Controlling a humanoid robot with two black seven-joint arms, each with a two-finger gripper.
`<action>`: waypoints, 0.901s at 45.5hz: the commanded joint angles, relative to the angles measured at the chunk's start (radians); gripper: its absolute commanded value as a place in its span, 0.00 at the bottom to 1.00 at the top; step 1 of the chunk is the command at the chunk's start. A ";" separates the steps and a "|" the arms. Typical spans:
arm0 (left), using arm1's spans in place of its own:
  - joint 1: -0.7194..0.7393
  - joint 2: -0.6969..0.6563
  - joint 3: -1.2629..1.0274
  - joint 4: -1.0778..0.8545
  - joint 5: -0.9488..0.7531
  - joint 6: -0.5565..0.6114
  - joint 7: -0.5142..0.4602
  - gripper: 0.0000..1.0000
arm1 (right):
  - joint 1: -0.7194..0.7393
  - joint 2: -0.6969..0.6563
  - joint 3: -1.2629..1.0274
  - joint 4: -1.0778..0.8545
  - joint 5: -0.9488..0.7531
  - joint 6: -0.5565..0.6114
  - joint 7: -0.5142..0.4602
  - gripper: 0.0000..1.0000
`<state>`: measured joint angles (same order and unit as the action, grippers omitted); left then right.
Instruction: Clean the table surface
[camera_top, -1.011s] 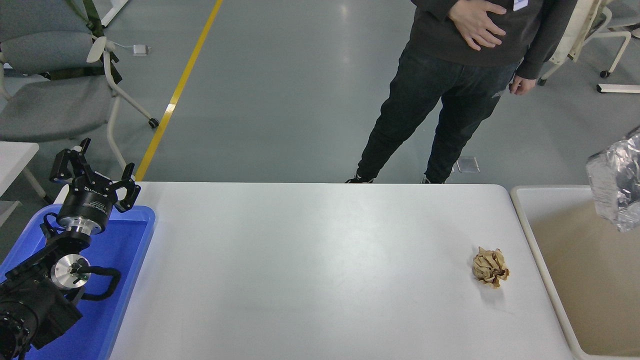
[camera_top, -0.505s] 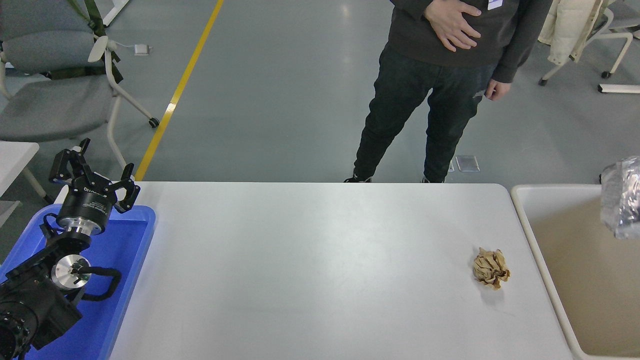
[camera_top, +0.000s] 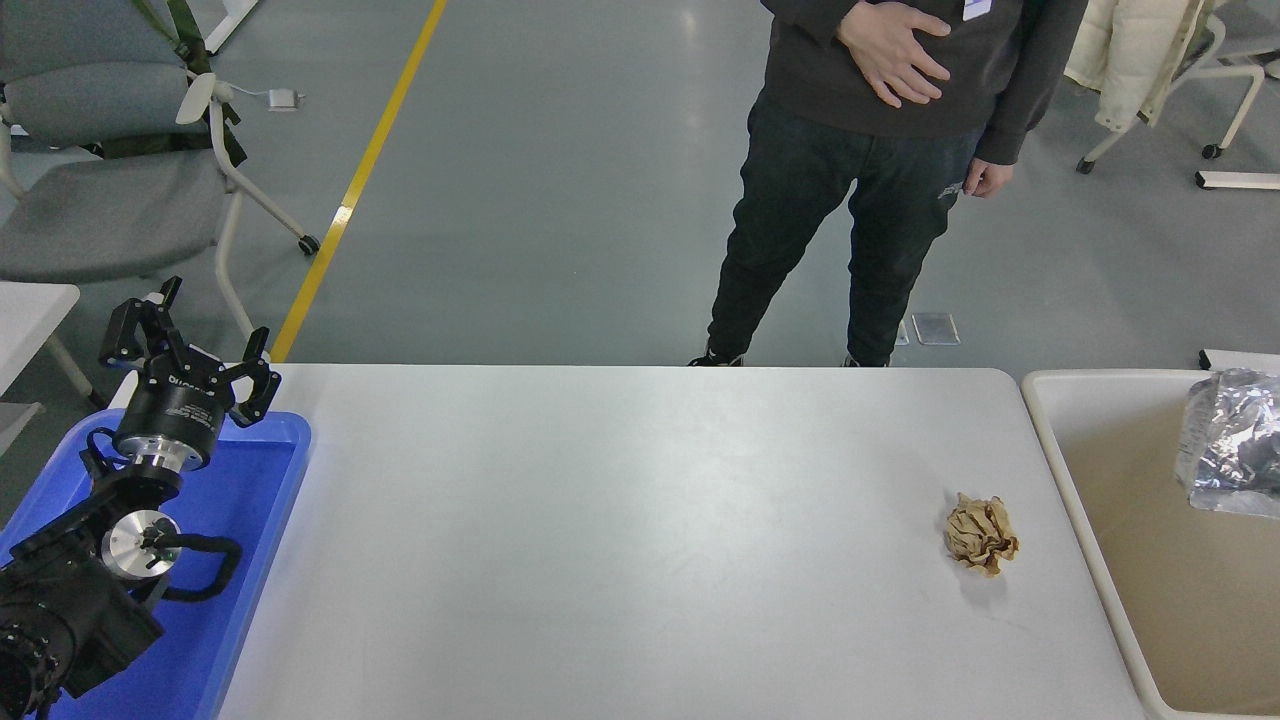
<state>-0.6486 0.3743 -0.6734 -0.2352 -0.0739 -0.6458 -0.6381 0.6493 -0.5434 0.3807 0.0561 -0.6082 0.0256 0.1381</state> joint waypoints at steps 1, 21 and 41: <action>0.001 0.000 0.000 0.001 0.000 0.000 0.000 1.00 | -0.037 0.092 -0.002 -0.019 0.007 -0.118 -0.008 0.00; 0.000 0.002 0.000 0.000 0.000 0.000 0.000 1.00 | -0.060 0.111 -0.040 -0.018 0.008 -0.177 -0.006 0.00; 0.000 0.000 0.000 -0.001 0.000 0.000 0.000 1.00 | -0.053 0.099 -0.052 -0.019 0.010 -0.202 -0.006 0.98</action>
<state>-0.6486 0.3743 -0.6734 -0.2356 -0.0738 -0.6458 -0.6381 0.5935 -0.4414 0.3342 0.0374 -0.5990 -0.1634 0.1320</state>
